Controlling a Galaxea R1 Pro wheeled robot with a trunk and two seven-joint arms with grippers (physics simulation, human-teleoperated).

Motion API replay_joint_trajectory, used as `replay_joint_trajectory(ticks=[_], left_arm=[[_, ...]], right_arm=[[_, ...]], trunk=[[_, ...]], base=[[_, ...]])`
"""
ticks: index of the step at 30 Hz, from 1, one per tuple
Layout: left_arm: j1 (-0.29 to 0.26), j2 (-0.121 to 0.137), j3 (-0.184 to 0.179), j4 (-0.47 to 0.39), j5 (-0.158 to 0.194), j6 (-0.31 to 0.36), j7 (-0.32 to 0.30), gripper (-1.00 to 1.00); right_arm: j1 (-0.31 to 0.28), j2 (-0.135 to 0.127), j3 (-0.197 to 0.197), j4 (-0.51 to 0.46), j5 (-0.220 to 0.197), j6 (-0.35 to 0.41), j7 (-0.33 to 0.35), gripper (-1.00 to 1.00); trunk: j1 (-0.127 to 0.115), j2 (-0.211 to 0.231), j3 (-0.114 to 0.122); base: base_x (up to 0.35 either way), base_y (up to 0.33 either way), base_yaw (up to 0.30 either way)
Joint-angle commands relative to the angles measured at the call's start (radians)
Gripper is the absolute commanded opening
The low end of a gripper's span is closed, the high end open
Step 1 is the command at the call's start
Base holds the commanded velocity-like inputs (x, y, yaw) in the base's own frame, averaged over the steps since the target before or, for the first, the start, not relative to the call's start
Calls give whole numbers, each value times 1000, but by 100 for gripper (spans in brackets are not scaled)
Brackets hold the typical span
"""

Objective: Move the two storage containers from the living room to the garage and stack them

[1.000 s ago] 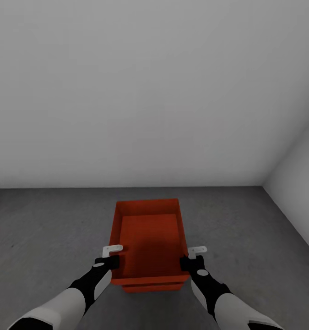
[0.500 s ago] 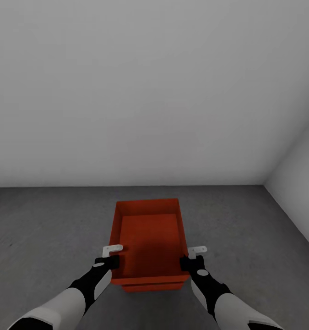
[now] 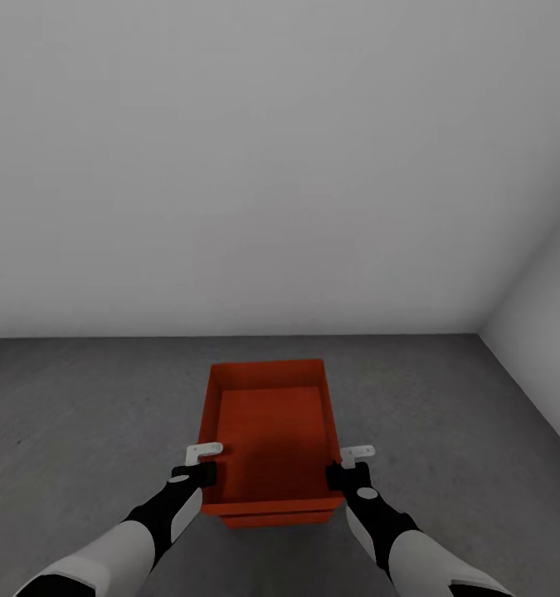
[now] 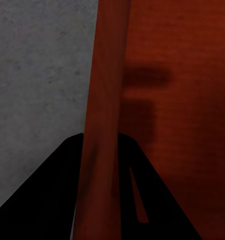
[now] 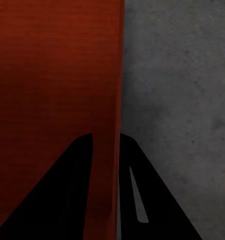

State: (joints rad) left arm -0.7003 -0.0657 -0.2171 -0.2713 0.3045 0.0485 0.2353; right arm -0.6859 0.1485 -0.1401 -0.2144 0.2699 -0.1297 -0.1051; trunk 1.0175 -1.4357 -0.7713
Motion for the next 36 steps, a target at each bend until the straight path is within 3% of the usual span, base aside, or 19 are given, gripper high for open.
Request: replay_joint_trajectory(ticks=[1, 11, 22, 30, 36], left_arm=[[-1, 0, 30, -22, 9, -38, 14, -100], [-1, 0, 30, -22, 8, -38, 14, -100], [-1, 0, 30, -22, 8, -38, 14, -100], [-1, 0, 30, -22, 8, -38, 15, -100], [-1, 0, 30, -22, 8, -38, 14, -100]], right_arm=[[0, 13, -32, 3, 7, -4, 0, -100], [0, 13, -32, 3, 7, -4, -1, -100], [0, 13, -32, 3, 7, -4, -1, -100], [0, 13, -32, 3, 7, -4, -1, -100], [0, 13, -32, 3, 7, -4, -1, -100]], trunk=[[0, 0, -1], [38, -70, -32], [38, -70, -32], [69, -126, -57], [69, -126, -57]], base=[[0, 0, 0], [0, 0, 0], [0, 0, 0], [0, 0, 0], [0, 0, 0]])
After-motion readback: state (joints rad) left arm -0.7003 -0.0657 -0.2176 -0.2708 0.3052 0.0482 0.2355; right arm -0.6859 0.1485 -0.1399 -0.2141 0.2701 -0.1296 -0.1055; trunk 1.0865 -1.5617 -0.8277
